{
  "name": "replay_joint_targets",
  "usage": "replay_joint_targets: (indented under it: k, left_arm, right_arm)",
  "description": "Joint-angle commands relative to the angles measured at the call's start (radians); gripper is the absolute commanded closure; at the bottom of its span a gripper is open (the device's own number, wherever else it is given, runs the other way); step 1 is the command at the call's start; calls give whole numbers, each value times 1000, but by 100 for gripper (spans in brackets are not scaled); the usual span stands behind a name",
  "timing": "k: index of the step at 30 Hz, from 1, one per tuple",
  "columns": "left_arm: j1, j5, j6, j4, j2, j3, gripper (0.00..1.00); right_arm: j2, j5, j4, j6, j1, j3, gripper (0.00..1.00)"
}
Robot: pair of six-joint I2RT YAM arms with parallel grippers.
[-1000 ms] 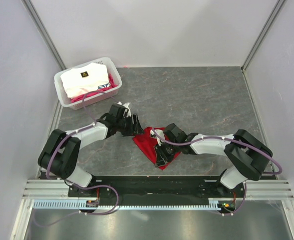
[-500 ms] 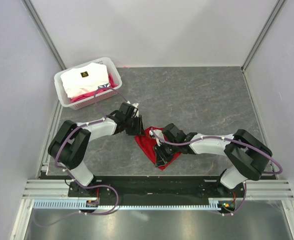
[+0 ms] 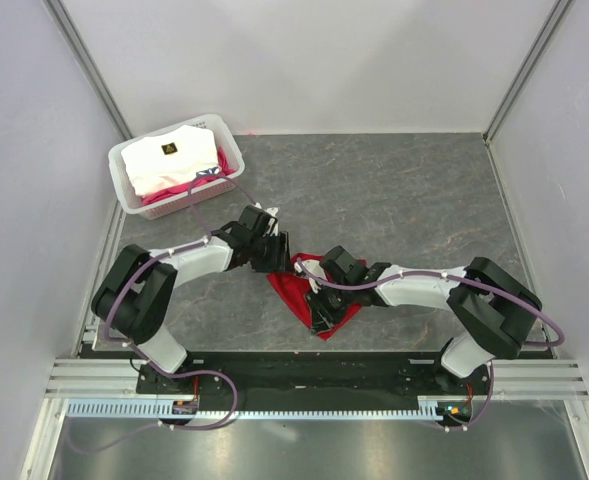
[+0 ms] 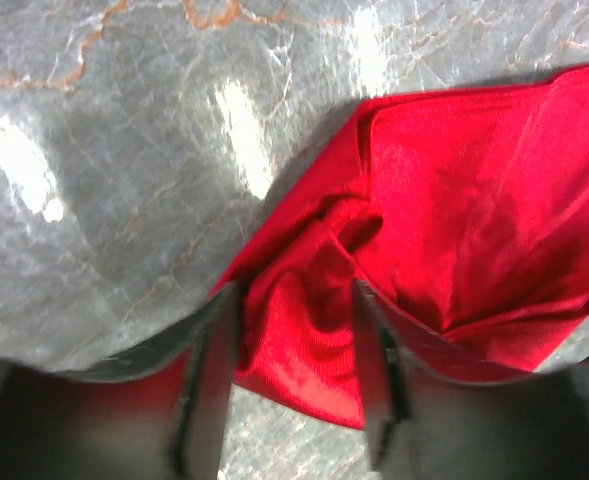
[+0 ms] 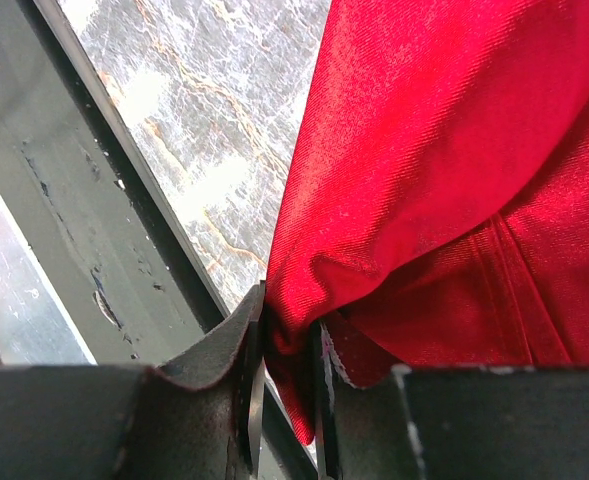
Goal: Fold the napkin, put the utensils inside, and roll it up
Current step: Roll the napkin with the utensil
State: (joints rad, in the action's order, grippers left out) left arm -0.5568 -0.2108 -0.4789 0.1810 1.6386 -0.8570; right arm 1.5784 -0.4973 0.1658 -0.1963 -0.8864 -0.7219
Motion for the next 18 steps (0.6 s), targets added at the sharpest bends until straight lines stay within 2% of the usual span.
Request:
replay_joint_targets:
  k: [1, 9, 18]
  left_arm:
    - [-6, 14, 33, 35, -54, -11, 37]
    - [-14, 40, 65, 12, 58, -60, 34]
    - [-29, 50, 72, -21, 90, -66, 34]
  right_arm:
    - [42, 77, 64, 44, -9, 1, 72]
    - [51, 71, 64, 43, -14, -5, 72]
    - [55, 66, 54, 40, -16, -2, 72]
